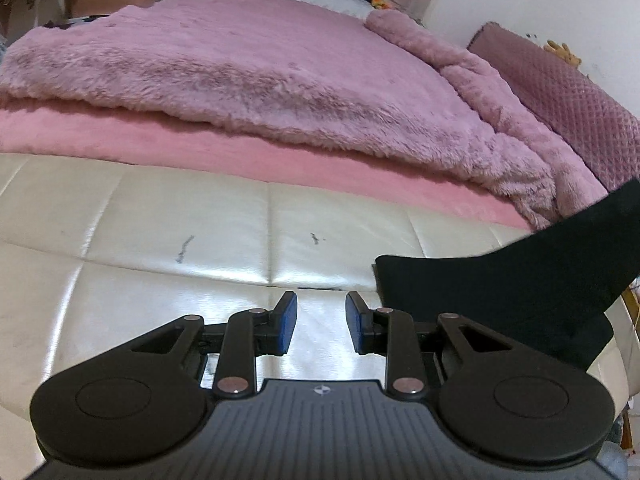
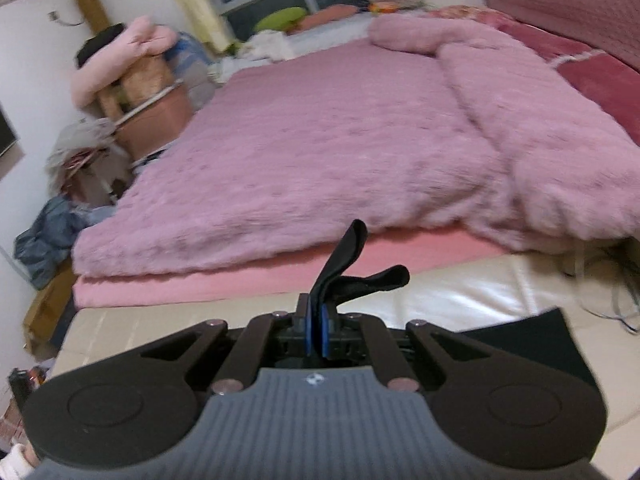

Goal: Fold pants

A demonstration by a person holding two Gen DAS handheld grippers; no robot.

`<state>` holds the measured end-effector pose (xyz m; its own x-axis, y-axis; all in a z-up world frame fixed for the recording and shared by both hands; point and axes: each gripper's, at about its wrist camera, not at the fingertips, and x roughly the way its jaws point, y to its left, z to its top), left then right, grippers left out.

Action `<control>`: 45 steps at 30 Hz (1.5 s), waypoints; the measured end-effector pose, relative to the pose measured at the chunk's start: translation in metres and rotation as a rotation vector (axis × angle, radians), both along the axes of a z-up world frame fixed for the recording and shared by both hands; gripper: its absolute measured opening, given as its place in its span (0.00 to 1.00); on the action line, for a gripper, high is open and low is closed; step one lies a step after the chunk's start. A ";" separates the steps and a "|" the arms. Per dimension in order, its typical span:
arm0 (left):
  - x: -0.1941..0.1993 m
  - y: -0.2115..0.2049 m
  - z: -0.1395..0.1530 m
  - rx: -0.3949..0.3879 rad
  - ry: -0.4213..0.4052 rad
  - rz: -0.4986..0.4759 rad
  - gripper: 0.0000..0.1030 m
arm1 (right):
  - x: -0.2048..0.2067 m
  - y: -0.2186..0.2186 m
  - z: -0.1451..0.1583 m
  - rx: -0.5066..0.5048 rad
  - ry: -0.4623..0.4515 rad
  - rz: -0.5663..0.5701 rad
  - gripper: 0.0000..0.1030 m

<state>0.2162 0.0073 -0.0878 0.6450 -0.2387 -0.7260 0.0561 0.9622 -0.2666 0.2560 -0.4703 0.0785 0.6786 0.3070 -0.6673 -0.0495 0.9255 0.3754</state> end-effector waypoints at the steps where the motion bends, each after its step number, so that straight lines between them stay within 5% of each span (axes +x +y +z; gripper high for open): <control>1: 0.001 -0.004 -0.001 0.003 0.004 -0.005 0.32 | 0.000 -0.010 -0.007 -0.005 0.010 -0.013 0.00; 7: 0.013 -0.028 -0.014 0.027 0.054 -0.037 0.32 | 0.011 -0.082 -0.087 -0.008 0.140 -0.139 0.00; 13: 0.024 -0.049 -0.031 0.075 0.115 -0.073 0.32 | 0.016 -0.113 -0.182 -0.021 0.300 -0.229 0.00; 17: 0.029 -0.054 -0.041 0.093 0.150 -0.087 0.32 | 0.015 -0.123 -0.220 0.004 0.348 -0.256 0.00; 25: 0.040 -0.064 -0.050 0.109 0.188 -0.111 0.32 | 0.014 -0.122 -0.222 -0.027 0.347 -0.225 0.00; 36: 0.055 -0.092 -0.042 0.082 0.160 -0.180 0.32 | 0.017 -0.106 -0.097 -0.158 0.048 -0.043 0.00; 40: 0.059 -0.104 -0.046 0.088 0.171 -0.199 0.32 | 0.040 -0.132 -0.161 -0.270 0.216 -0.155 0.00; 45: 0.058 -0.106 -0.048 0.100 0.177 -0.212 0.32 | 0.040 -0.138 -0.198 -0.316 0.232 -0.205 0.00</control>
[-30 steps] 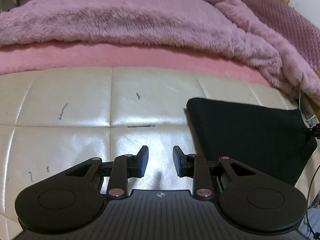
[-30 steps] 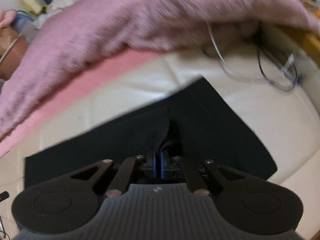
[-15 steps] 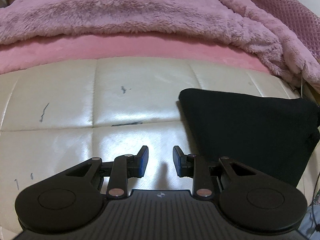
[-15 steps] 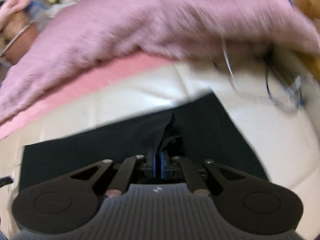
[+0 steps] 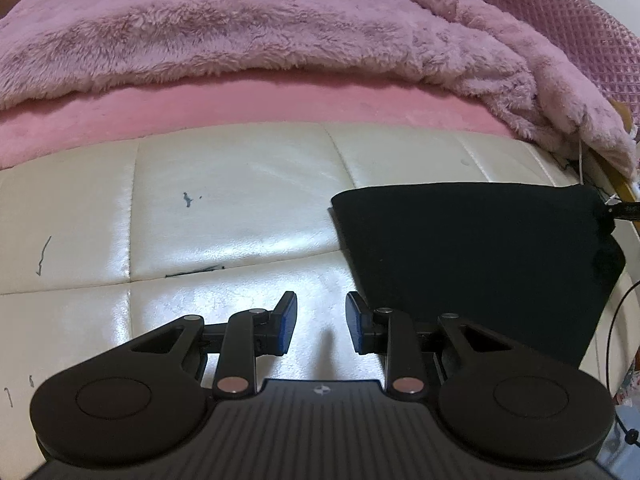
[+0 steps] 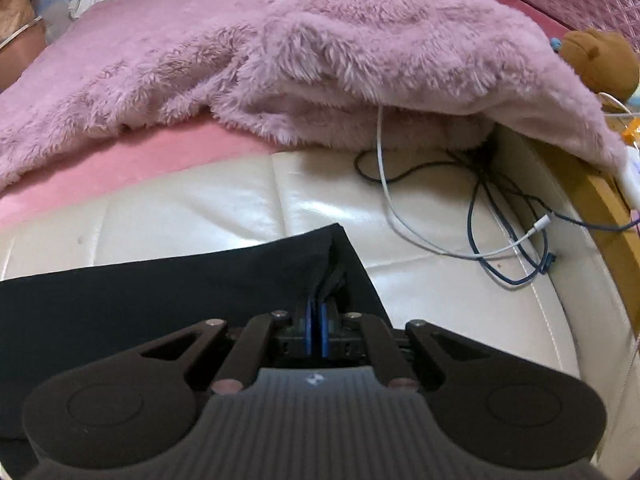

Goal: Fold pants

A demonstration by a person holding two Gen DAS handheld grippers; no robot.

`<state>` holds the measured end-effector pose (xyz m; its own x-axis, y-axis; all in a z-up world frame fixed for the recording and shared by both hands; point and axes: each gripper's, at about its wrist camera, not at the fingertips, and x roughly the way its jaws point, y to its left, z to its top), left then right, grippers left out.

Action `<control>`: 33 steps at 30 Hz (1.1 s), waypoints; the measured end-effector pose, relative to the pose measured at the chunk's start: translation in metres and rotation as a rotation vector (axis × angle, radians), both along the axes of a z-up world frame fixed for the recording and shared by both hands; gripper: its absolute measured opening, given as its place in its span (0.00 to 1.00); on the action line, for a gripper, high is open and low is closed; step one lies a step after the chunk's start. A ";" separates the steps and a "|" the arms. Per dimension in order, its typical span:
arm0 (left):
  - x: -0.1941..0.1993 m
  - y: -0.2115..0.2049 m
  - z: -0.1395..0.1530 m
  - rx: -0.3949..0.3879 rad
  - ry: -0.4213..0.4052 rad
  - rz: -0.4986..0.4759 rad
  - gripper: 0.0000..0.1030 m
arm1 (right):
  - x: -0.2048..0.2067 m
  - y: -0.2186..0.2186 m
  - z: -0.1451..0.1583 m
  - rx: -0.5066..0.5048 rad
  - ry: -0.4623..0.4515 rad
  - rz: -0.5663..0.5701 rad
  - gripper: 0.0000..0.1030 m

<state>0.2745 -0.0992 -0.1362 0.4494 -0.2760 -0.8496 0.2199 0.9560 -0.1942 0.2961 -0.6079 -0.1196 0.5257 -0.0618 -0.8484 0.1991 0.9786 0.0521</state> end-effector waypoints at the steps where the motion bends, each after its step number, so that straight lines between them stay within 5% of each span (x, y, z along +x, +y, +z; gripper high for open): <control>1: 0.001 0.001 -0.002 -0.002 0.006 0.007 0.32 | 0.000 0.000 0.000 -0.003 -0.007 0.002 0.00; 7: 0.002 -0.003 -0.010 -0.006 0.026 0.001 0.32 | -0.010 0.018 0.023 -0.080 -0.132 0.111 0.00; 10: 0.003 -0.007 -0.010 -0.022 0.026 -0.005 0.32 | 0.001 0.014 -0.009 -0.136 -0.015 0.079 0.00; 14: 0.002 -0.004 -0.010 -0.105 0.040 0.014 0.41 | -0.004 0.015 -0.027 -0.230 -0.013 0.063 0.04; 16: 0.002 -0.001 -0.012 -0.148 0.056 0.039 0.43 | -0.005 0.012 -0.028 -0.297 -0.004 0.033 0.20; 18: 0.001 0.002 -0.016 -0.202 0.082 0.059 0.46 | -0.006 0.008 -0.025 -0.324 -0.004 0.010 0.18; 21: -0.002 0.006 -0.026 -0.295 0.130 0.094 0.53 | -0.014 0.002 -0.011 -0.260 -0.059 0.010 0.20; 25: -0.008 0.001 -0.038 -0.357 0.197 0.114 0.53 | -0.016 0.001 -0.016 -0.199 -0.039 0.045 0.44; 30: -0.015 -0.015 -0.036 -0.294 0.151 0.099 0.52 | -0.020 -0.022 -0.038 -0.050 0.010 -0.053 0.44; 33: -0.021 -0.037 -0.027 -0.148 0.112 0.054 0.31 | -0.022 -0.031 -0.045 0.026 0.007 -0.099 0.45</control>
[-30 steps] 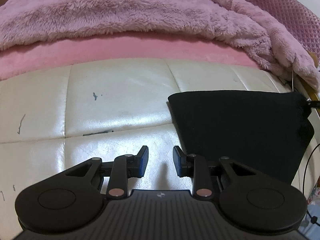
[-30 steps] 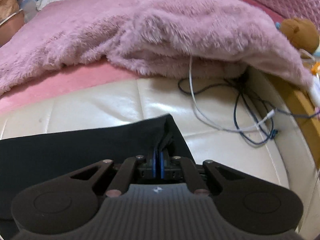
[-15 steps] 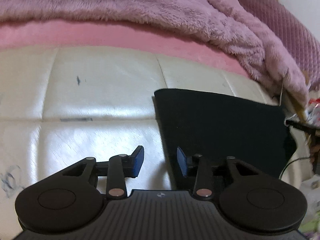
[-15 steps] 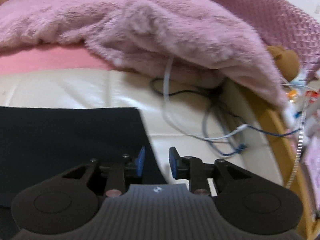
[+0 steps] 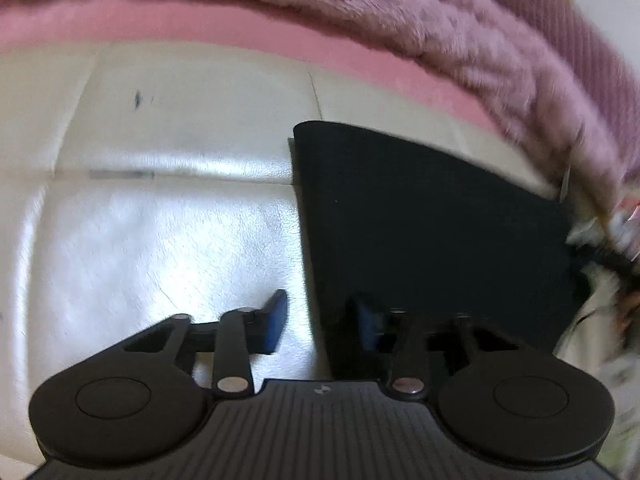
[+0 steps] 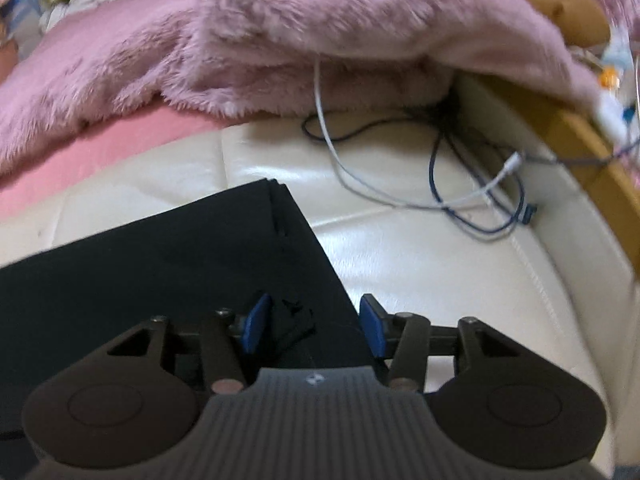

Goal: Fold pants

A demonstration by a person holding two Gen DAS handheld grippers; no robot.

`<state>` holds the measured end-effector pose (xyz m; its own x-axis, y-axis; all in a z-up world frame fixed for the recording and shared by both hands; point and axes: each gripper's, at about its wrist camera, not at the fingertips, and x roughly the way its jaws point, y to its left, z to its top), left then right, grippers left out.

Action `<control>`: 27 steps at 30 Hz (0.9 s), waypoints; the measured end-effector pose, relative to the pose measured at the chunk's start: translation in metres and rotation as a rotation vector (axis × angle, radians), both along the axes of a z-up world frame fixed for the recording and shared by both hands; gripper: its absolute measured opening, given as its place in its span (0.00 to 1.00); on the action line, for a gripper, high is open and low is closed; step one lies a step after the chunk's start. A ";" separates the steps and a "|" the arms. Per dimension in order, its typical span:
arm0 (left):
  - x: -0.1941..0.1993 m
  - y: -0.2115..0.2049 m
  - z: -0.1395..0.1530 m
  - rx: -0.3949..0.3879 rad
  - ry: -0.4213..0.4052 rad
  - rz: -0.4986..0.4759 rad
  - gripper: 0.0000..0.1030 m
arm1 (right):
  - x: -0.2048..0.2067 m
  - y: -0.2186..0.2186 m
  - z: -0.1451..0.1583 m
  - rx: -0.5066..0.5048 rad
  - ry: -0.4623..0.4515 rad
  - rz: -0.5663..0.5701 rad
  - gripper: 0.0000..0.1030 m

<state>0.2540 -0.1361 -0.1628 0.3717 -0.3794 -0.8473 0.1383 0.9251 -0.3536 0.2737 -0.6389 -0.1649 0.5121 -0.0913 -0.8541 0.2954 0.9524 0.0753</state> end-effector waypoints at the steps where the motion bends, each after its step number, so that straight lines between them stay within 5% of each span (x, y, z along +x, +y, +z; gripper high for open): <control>1: -0.002 -0.009 0.004 0.042 -0.013 -0.025 0.19 | -0.001 -0.003 -0.002 0.022 -0.001 -0.013 0.46; 6: -0.002 -0.033 0.015 0.140 0.007 -0.028 0.07 | -0.001 -0.012 -0.005 0.103 0.009 -0.064 0.46; 13: -0.010 0.014 0.014 0.154 0.062 -0.014 0.07 | -0.007 0.013 0.003 0.139 0.033 -0.049 0.39; 27: -0.039 0.191 0.019 0.316 0.109 0.091 0.07 | -0.056 0.215 0.001 0.203 0.032 0.107 0.36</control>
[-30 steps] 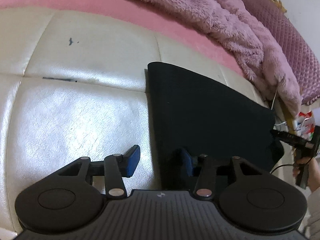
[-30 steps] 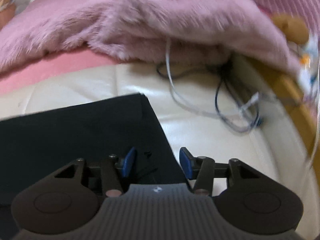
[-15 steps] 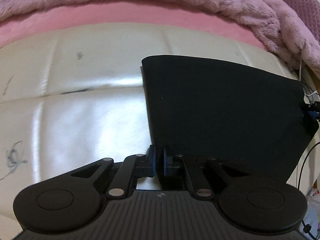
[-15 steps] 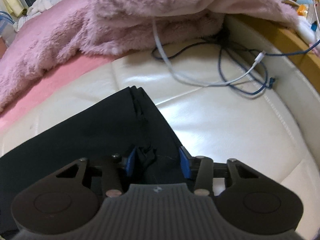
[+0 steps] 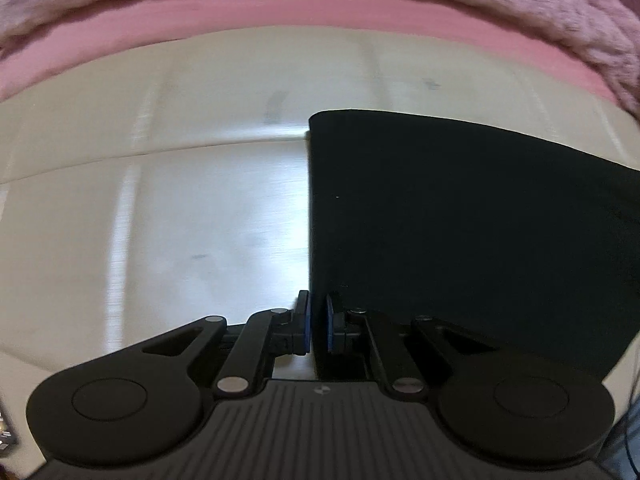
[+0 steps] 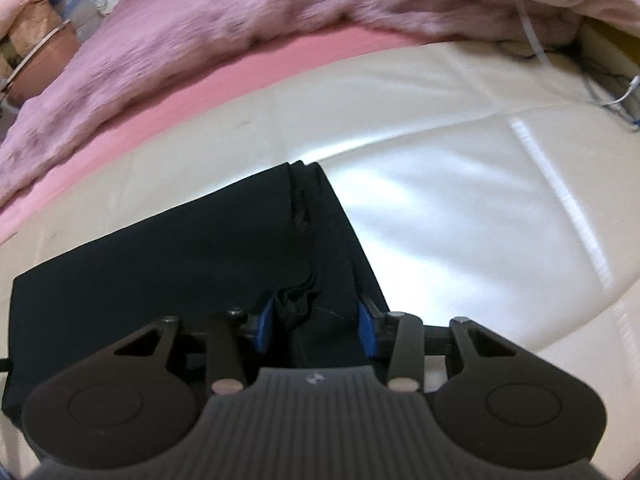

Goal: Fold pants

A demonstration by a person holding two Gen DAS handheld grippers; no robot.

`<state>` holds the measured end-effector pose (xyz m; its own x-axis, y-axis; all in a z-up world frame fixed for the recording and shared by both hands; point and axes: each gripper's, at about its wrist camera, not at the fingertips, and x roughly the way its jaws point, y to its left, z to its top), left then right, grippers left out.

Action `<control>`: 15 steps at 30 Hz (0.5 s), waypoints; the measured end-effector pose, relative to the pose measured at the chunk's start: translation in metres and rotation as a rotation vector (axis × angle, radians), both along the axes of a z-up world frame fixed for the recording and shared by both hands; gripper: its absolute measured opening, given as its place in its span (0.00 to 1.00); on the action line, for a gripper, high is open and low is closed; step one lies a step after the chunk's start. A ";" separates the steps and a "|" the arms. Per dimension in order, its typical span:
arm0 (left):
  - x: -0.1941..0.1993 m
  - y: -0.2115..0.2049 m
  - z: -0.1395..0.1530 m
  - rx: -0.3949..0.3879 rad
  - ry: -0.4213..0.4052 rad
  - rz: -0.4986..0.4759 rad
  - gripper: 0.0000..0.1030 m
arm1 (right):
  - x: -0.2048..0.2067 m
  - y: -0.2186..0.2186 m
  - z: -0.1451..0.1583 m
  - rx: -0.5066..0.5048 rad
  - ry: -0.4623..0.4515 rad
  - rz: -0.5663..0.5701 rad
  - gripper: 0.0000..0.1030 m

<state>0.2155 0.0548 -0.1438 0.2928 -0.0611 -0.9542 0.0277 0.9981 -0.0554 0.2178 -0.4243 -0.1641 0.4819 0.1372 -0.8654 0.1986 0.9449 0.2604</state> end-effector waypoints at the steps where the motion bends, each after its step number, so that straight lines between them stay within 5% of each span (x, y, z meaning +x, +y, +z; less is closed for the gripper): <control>1: -0.001 0.010 -0.001 0.013 0.000 0.009 0.07 | -0.002 0.012 0.000 0.007 0.002 0.009 0.36; 5: -0.003 0.035 -0.001 0.024 -0.006 0.033 0.08 | -0.012 0.055 -0.001 0.000 0.002 0.063 0.36; 9: -0.006 0.048 0.002 -0.008 -0.030 0.054 0.23 | -0.016 0.072 0.001 -0.051 -0.017 0.075 0.39; 15: -0.009 0.066 0.023 -0.118 -0.164 0.102 0.23 | -0.024 0.072 0.034 -0.181 -0.111 0.082 0.39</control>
<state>0.2067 0.1211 -0.1213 0.4543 -0.1315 -0.8811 -0.0551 0.9830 -0.1752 0.1938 -0.3519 -0.1304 0.5688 0.0269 -0.8220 0.0986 0.9900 0.1006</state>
